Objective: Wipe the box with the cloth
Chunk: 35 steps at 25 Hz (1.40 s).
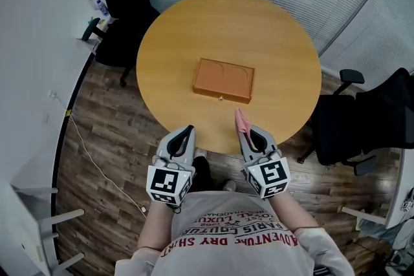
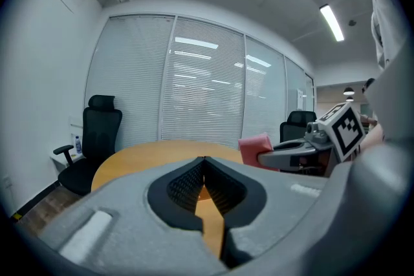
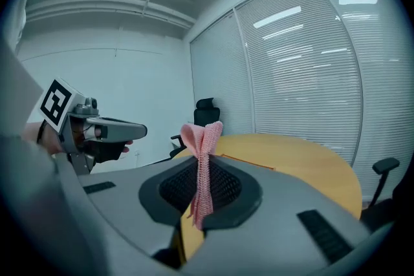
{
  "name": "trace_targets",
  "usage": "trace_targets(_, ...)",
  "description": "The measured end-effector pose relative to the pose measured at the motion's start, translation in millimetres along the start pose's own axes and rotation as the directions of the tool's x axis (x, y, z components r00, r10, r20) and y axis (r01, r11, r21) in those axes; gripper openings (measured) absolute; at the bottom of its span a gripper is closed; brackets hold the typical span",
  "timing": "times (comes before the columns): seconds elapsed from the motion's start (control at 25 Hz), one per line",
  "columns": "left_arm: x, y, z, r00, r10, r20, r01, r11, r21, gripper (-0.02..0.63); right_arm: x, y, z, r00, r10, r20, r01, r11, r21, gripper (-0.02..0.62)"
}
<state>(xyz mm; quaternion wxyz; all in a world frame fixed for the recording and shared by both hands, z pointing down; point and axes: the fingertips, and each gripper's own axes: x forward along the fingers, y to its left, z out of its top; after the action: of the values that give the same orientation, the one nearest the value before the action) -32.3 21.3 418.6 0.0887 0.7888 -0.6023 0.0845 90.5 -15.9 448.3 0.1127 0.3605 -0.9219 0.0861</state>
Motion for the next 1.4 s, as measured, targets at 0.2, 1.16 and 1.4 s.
trace_targets(0.2,43.3,47.2,15.8,0.999,-0.051,0.002,0.051,0.999,0.004,0.009,51.9,-19.5,14.4,0.998,-0.062,-0.023,0.063,0.998,0.008,0.028)
trace_targets(1.16,189.2,190.5,2.6,0.965,-0.241,-0.104,0.242,0.970,-0.002,0.009,281.0,-91.5,-35.1,0.874,-0.193,-0.445,0.104,0.970,-0.218,0.028)
trace_targets(1.4,189.8,204.1,-14.7,0.965,-0.221,-0.140,0.218,0.975,-0.032,0.009,311.5,-96.2,-65.6,0.801,-0.188,-0.569,-0.027,0.937,-0.348,0.028)
